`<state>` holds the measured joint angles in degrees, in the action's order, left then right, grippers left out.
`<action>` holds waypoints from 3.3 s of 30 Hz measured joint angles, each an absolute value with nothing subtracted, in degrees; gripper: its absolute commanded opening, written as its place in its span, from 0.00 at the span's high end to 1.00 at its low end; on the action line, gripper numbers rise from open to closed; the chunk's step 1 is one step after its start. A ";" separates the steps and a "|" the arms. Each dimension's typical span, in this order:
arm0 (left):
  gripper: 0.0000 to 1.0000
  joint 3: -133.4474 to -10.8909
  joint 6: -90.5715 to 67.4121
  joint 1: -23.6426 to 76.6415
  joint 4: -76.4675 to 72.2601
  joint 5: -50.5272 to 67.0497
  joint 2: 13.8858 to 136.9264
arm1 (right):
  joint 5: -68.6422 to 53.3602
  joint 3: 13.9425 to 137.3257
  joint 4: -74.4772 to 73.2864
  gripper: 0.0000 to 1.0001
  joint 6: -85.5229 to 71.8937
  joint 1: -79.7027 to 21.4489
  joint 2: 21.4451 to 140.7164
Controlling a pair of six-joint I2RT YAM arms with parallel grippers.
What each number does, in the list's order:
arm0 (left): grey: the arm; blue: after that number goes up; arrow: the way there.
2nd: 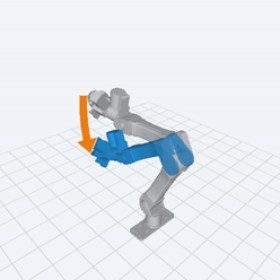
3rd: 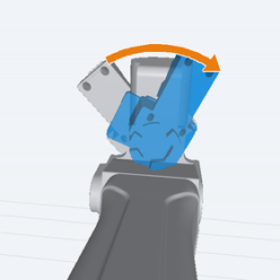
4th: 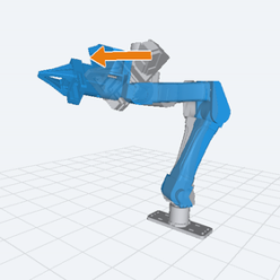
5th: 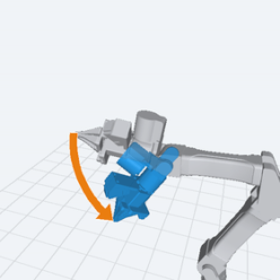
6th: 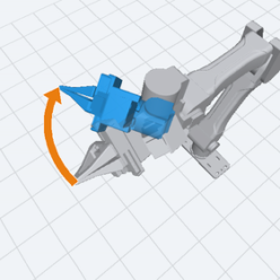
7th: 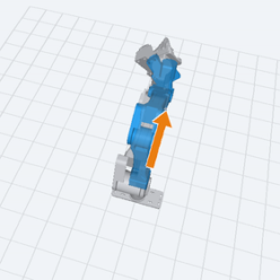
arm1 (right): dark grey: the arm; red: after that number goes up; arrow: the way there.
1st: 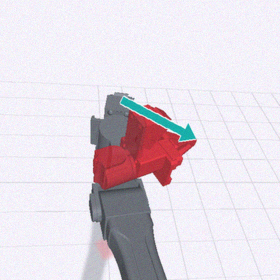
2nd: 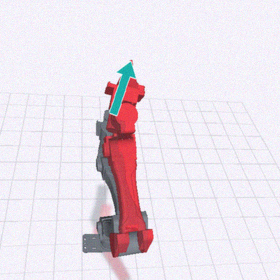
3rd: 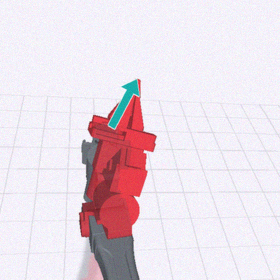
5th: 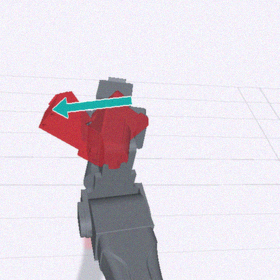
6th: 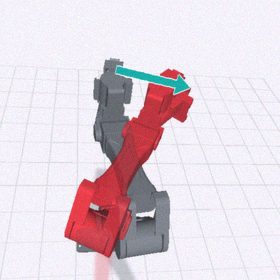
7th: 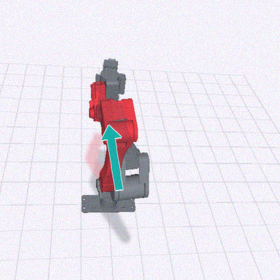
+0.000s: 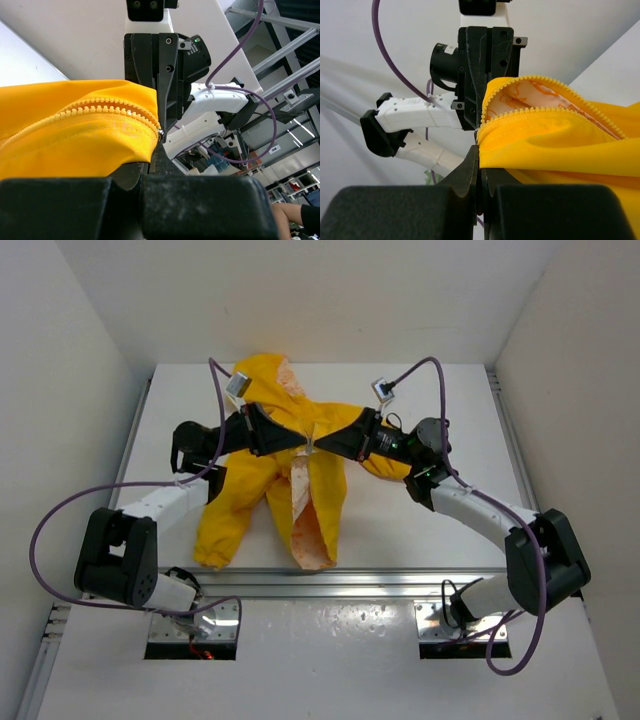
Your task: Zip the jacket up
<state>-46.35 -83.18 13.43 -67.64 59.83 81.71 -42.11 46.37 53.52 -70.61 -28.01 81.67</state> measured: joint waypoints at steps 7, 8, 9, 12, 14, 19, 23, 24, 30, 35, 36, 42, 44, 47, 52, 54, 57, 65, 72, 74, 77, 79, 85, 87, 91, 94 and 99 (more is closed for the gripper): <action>1.00 -46.35 -81.67 13.41 -65.73 61.12 81.76 | -44.18 46.37 51.90 1.00 -67.11 -28.01 81.38; 1.00 -46.35 -81.45 13.41 -65.41 61.28 81.76 | -44.45 46.37 51.55 1.00 -66.61 -28.01 81.36; 1.00 -46.35 -81.25 13.41 -65.19 61.43 81.76 | -44.73 46.37 51.11 1.00 -66.11 -28.01 81.32; 1.00 -46.35 -80.88 13.39 -64.71 61.73 81.76 | -45.60 46.37 49.98 1.00 -64.64 -28.05 81.10; 1.00 -46.35 -80.58 13.39 -64.55 61.78 81.76 | -46.35 46.37 48.93 1.00 -63.33 -28.21 80.84; 0.87 -46.39 -79.22 13.39 -62.81 62.24 81.73 | -47.13 46.37 46.15 1.00 -60.75 -28.38 80.09; 0.54 -47.27 -74.85 11.90 -58.50 59.13 81.12 | -50.78 45.89 44.14 1.00 -60.71 -28.67 79.96; 0.53 -47.66 -73.41 11.16 -56.64 58.39 80.60 | -51.55 45.69 43.83 1.00 -61.06 -28.71 79.96; 0.42 -51.11 -55.42 10.13 -36.05 54.00 73.47 | -52.95 45.56 43.53 1.00 -62.59 -28.32 79.96; 0.47 -58.52 -27.66 11.62 -14.81 47.77 66.74 | -53.63 45.56 43.29 1.00 -64.97 -28.21 79.99; 0.48 -58.46 -22.22 12.27 -11.38 46.59 64.55 | -53.76 45.56 43.48 1.00 -65.67 -28.21 79.99; 0.51 -54.06 8.19 19.09 2.90 40.45 52.86 | -54.11 45.54 44.27 1.00 -68.62 -28.23 80.01; 0.51 -52.31 16.21 22.00 5.65 37.58 50.52 | -54.15 45.54 44.27 1.00 -69.08 -28.23 80.01; 0.50 -49.93 25.91 27.27 8.36 32.21 48.42 | -54.17 45.54 44.27 1.00 -69.58 -28.27 80.01; 0.50 -46.52 36.77 34.57 8.95 24.62 45.89 | -54.19 45.54 44.29 1.00 -70.37 -28.36 80.31; 0.50 -46.44 39.07 36.07 8.84 23.03 45.60 | -54.17 45.54 44.29 1.00 -70.63 -28.40 80.49; 0.50 -46.44 41.19 37.15 8.43 21.82 45.47 | -54.11 45.54 44.25 1.00 -71.00 -28.51 80.77; 0.50 -46.44 41.10 37.82 8.08 22.31 45.47 | -53.98 45.54 44.27 1.00 -71.81 -28.64 81.36; 0.50 -47.11 39.55 37.82 8.32 24.05 45.23 | -53.25 45.54 44.77 1.00 -73.43 -27.27 81.78; 0.50 -47.37 39.31 37.85 8.54 24.49 44.86 | -52.75 45.54 44.97 1.00 -73.91 -26.17 82.06; 0.50 -47.55 39.22 37.85 9.30 25.08 44.29 | -52.38 45.54 44.97 1.00 -74.48 -25.23 82.48; 0.49 -47.66 39.40 37.85 10.31 25.34 44.14 | -52.18 45.54 44.97 1.00 -74.74 -25.21 82.56; 0.49 -48.07 39.86 40.49 9.98 23.38 45.89 | -52.12 45.54 45.43 1.00 -75.07 -25.69 82.56; 0.50 -48.07 40.07 42.33 9.52 21.74 46.78 | -52.07 45.54 45.50 1.00 -75.07 -25.82 82.56; 0.51 -48.07 40.29 44.47 7.73 18.68 48.03 | -52.07 45.54 45.67 1.00 -75.09 -26.15 82.56; 0.55 -48.07 40.14 45.50 6.07 16.51 48.25 | -52.10 45.54 45.87 1.00 -75.09 -26.41 82.56; 0.60 -48.07 39.99 46.50 3.14 13.89 48.40 | -52.10 45.54 46.13 1.00 -75.11 -26.57 82.56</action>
<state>-48.07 39.99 46.50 3.14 13.89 48.40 -52.10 45.54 46.13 -75.11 -26.57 82.56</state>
